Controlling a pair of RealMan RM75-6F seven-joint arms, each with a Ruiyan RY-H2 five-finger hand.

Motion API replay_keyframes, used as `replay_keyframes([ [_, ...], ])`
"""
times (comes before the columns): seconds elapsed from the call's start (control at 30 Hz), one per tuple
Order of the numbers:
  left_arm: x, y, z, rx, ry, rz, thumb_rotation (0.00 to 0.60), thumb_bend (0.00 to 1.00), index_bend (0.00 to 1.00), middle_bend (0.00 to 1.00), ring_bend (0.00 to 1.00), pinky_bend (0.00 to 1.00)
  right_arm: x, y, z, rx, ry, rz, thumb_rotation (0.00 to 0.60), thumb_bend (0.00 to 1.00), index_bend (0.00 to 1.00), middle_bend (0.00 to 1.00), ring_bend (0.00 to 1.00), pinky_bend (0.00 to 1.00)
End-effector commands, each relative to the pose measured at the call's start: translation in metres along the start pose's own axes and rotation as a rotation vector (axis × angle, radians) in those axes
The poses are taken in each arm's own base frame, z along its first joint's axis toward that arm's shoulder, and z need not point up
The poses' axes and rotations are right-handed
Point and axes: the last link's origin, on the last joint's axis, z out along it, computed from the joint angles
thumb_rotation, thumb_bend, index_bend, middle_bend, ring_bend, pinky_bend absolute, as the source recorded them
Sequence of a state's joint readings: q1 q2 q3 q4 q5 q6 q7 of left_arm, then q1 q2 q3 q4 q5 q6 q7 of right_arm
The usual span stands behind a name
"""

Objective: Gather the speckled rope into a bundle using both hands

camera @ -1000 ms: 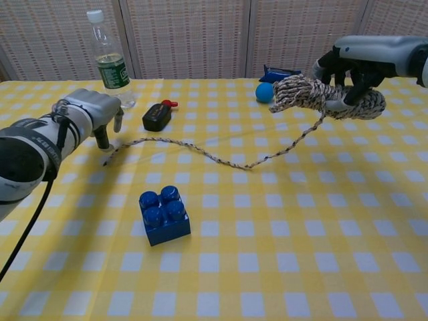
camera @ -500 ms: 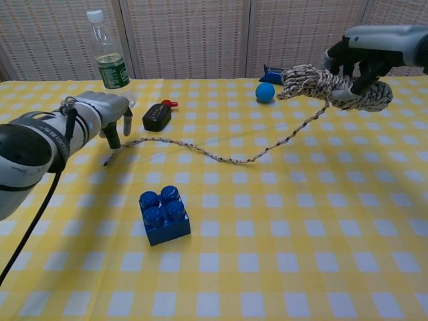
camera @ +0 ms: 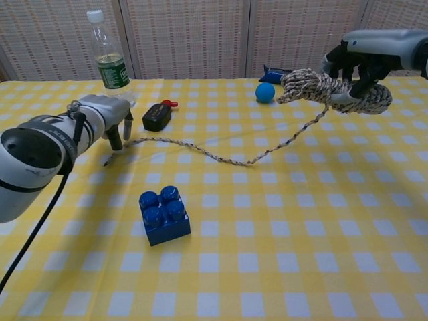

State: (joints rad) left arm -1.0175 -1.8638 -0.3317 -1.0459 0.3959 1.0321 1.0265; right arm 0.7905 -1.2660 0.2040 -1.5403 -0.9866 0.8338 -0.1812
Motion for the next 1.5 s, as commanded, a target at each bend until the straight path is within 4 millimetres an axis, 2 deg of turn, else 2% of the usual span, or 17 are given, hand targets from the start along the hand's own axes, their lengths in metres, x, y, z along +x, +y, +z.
replay_keyframes([
  [0.03,-0.001,0.002,0.0,-0.002,-0.007,-0.002,0.6,0.31,0.58,0.94,0.86,0.91,0.0,0.001,-0.001,-0.002,-0.001,-0.002,0.6,0.56,0.59,0.56,0.52,0.67],
  [0.37,-0.003,0.006,0.0,-0.008,-0.007,-0.006,0.598,0.34,0.62,0.95,0.87,0.91,-0.003,0.004,-0.001,-0.012,-0.005,0.001,0.6,0.55,0.59,0.56,0.52,0.67],
  [0.53,-0.003,0.008,0.001,-0.009,-0.009,-0.004,0.572,0.37,0.64,0.95,0.87,0.91,-0.003,0.006,-0.001,-0.014,-0.004,0.004,0.6,0.55,0.58,0.56,0.52,0.67],
  [0.73,-0.004,0.009,0.001,-0.009,-0.015,0.007,0.569,0.38,0.65,0.95,0.87,0.91,-0.005,0.008,0.0,-0.017,-0.008,0.004,0.6,0.55,0.59,0.56,0.52,0.67],
  [0.87,-0.005,0.01,0.002,-0.007,-0.017,0.016,0.538,0.38,0.65,0.95,0.87,0.91,-0.006,0.009,0.0,-0.018,-0.01,0.006,0.6,0.55,0.59,0.56,0.52,0.67],
  [1.23,-0.004,0.01,0.003,-0.013,-0.01,0.005,0.596,0.4,0.73,0.97,0.88,0.91,-0.007,0.013,0.0,-0.024,-0.013,0.013,0.6,0.54,0.59,0.56,0.52,0.67],
  [1.5,0.001,-0.002,-0.001,-0.033,0.016,-0.037,0.574,0.4,0.74,0.97,0.88,0.91,-0.005,0.014,-0.005,-0.021,-0.002,0.02,0.6,0.54,0.59,0.56,0.52,0.67],
])
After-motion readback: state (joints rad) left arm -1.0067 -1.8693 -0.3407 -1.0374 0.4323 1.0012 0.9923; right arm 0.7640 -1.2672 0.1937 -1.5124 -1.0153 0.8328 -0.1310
